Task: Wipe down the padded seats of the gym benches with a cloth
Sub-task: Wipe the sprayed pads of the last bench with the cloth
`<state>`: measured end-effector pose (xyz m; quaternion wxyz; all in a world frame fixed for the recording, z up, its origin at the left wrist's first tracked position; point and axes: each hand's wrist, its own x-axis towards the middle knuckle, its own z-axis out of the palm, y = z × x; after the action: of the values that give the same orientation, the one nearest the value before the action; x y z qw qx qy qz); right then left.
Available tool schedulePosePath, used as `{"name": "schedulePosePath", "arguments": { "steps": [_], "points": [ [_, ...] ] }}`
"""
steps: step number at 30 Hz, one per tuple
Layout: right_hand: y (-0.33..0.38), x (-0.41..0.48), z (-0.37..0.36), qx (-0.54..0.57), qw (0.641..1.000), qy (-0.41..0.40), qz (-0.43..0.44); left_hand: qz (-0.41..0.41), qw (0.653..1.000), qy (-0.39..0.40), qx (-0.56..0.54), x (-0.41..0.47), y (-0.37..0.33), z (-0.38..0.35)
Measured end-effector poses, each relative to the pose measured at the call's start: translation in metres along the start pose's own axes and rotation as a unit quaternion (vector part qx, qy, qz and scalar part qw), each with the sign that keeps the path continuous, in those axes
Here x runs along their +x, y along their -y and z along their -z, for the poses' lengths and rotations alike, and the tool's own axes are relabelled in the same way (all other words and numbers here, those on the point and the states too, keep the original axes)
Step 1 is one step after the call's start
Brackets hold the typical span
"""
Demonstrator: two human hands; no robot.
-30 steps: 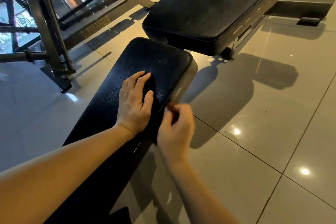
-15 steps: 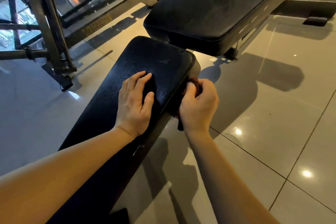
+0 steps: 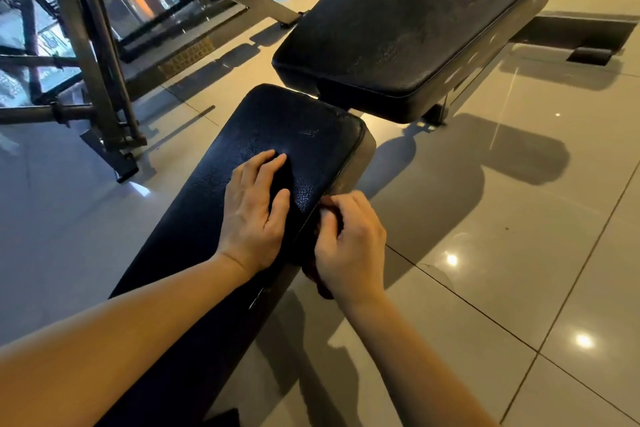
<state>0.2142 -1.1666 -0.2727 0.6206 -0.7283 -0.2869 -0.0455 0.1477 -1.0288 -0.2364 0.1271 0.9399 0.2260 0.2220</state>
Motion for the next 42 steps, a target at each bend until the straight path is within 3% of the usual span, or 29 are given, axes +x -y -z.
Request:
{"name": "schedulePosePath", "arguments": {
  "steps": [4,8,12,16,17,20,24,27,29,35,38,42],
  "points": [
    [-0.011,0.036,0.005,0.003,0.995,-0.091,-0.043,0.004,1.0,-0.003,0.01,0.002,0.0,-0.002],
    [0.002,-0.006,0.001,0.007,1.0,0.01,0.014,-0.001,1.0,0.005,0.011,0.0,0.003,-0.001],
    [-0.02,0.057,0.014,0.005,0.993,-0.106,-0.054,-0.001,1.0,-0.009,0.009,0.0,0.001,-0.002],
    [0.006,-0.015,0.0,0.02,0.999,0.031,-0.002,0.001,1.0,0.004,0.005,0.0,0.002,-0.001],
    [0.001,-0.011,0.002,0.019,0.999,0.029,0.002,0.0,1.0,0.003,0.008,0.0,0.003,-0.001],
    [-0.023,0.045,0.008,0.014,0.992,-0.089,-0.086,-0.001,1.0,-0.006,0.006,0.001,0.003,-0.003],
    [-0.019,0.036,0.015,0.029,0.988,-0.026,-0.147,0.01,1.0,-0.004,-0.001,-0.001,0.003,-0.001],
    [-0.008,0.041,0.026,0.084,0.965,-0.111,-0.221,0.014,1.0,0.0,-0.01,-0.001,0.002,-0.001],
    [0.004,0.05,0.022,0.095,0.965,-0.129,-0.208,0.026,0.999,0.001,-0.026,-0.001,0.004,-0.002],
    [0.032,-0.036,-0.015,0.021,0.989,-0.051,-0.134,0.07,0.981,0.069,-0.165,0.002,0.014,0.025],
    [0.04,-0.078,-0.03,-0.004,0.992,-0.002,-0.128,0.093,0.986,0.054,-0.124,-0.013,0.023,0.04],
    [0.056,-0.121,-0.024,-0.036,0.978,0.157,-0.129,0.111,0.991,0.054,-0.05,-0.027,0.033,0.051]
  ]
}}
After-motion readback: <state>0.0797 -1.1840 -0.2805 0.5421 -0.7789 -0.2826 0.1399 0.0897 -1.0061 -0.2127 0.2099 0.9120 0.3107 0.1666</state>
